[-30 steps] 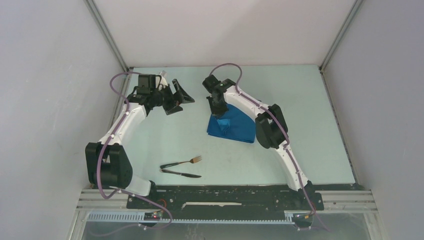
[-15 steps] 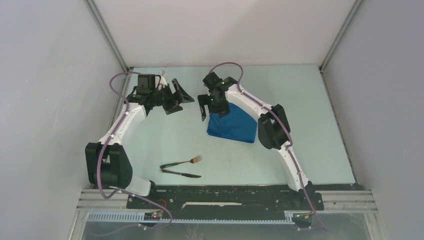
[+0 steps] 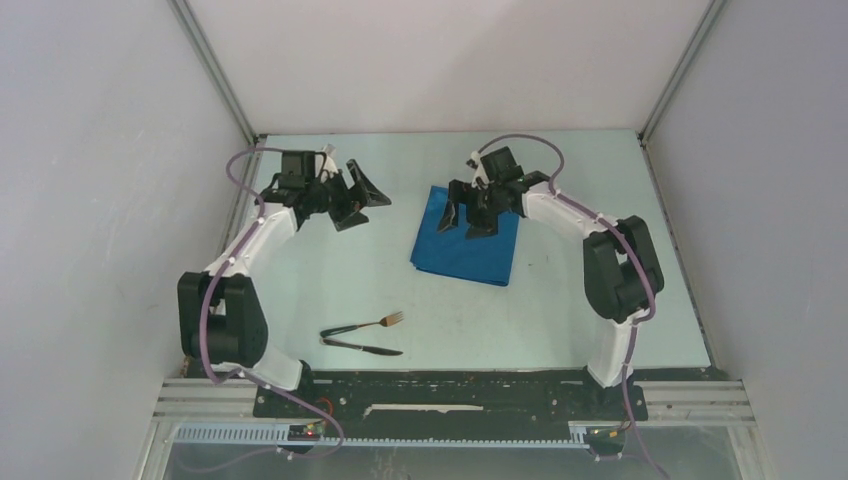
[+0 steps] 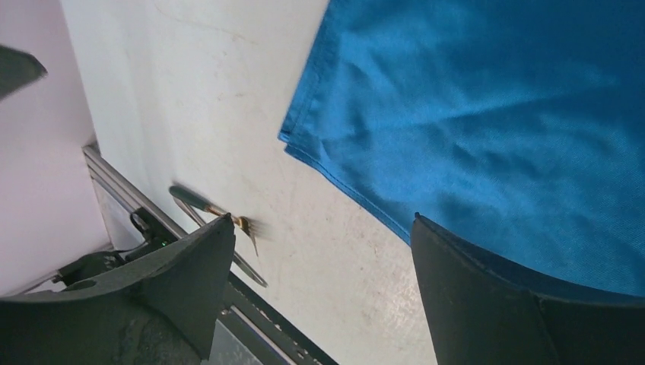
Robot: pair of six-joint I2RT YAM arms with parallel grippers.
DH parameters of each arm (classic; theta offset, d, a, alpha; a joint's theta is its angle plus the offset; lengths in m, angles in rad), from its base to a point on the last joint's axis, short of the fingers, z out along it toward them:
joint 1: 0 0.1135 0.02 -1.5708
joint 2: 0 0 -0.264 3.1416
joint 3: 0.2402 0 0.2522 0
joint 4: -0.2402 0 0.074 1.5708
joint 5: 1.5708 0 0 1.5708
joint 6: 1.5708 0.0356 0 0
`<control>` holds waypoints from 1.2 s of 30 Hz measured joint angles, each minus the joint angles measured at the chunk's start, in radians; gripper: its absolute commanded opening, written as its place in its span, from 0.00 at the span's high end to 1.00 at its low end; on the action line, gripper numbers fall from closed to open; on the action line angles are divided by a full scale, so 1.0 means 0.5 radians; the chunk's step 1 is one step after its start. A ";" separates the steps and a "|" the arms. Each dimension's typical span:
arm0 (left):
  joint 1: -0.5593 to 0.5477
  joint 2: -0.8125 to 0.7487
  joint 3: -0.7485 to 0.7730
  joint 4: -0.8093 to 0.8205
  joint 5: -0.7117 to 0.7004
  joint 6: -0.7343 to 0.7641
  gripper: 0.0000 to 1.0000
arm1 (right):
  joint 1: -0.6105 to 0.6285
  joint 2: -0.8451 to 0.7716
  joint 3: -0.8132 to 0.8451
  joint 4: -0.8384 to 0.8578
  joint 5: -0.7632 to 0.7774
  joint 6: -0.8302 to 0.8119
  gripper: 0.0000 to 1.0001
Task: Fold the napkin into a case and place the utensils inside
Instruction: Fold the rectangle-folded napkin at the center of the board, then pick up the square-folded napkin from the center of the board.
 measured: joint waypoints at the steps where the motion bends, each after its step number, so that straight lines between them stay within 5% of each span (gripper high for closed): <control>1: -0.009 0.034 0.000 0.003 -0.002 0.000 0.11 | 0.018 0.002 -0.047 0.027 0.016 0.018 0.08; 4: -0.063 0.166 0.000 0.014 -0.011 -0.001 0.14 | 0.059 -0.076 -0.236 0.053 0.119 0.068 0.15; 8: -0.191 0.422 0.000 -0.001 -0.039 0.002 0.18 | 0.055 -0.319 -0.523 -0.026 0.305 0.172 0.09; 14: -0.319 0.619 0.032 -0.097 -0.172 0.013 0.22 | -0.162 -0.745 -1.035 -0.008 0.519 0.314 0.13; 18: -0.359 0.618 0.069 -0.124 -0.253 0.023 0.22 | -0.293 -0.746 -1.247 0.092 0.517 0.375 0.24; 24: -0.401 0.580 0.092 -0.159 -0.356 0.024 0.22 | -0.305 -0.619 -1.284 0.287 0.427 0.437 0.27; 29: -0.442 0.534 0.132 -0.217 -0.393 0.023 0.22 | -0.307 -0.558 -1.283 0.391 0.368 0.465 0.46; 36: -0.458 0.510 0.276 -0.231 -0.407 0.021 0.22 | -0.370 -0.524 -1.283 0.385 0.374 0.414 0.93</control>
